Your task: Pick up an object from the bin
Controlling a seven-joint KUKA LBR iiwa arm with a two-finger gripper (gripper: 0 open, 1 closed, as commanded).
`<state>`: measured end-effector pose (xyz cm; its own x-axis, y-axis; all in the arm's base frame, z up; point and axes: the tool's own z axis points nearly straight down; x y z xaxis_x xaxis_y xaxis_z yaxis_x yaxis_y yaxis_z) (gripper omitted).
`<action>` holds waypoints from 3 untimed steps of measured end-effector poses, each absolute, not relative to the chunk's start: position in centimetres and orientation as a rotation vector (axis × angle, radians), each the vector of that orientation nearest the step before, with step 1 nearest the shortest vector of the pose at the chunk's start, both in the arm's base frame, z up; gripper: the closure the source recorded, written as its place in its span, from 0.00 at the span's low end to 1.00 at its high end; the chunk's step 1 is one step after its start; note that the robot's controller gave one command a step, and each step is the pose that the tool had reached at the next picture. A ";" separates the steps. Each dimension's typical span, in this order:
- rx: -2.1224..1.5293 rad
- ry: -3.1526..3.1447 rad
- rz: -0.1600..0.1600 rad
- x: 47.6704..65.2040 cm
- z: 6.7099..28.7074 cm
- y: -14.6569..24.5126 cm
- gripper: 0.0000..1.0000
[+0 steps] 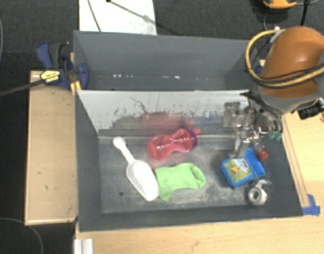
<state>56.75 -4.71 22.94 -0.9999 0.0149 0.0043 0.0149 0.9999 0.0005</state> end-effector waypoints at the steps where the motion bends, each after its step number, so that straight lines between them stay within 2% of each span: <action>1: -0.021 -3.145 0.000 56.9 23.4 -4.7 0.00; 2: 0.100 -3.147 0.000 56.1 16.6 -1.6 0.00; 3: 0.275 -3.131 -0.002 54.7 15.8 2.2 0.00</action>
Offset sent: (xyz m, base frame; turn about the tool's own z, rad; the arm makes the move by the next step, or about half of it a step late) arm -0.0184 0.0739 -0.1594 -0.1948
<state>54.72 2.18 15.78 -0.9847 -0.1743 -0.0019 -0.1743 0.9847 0.0012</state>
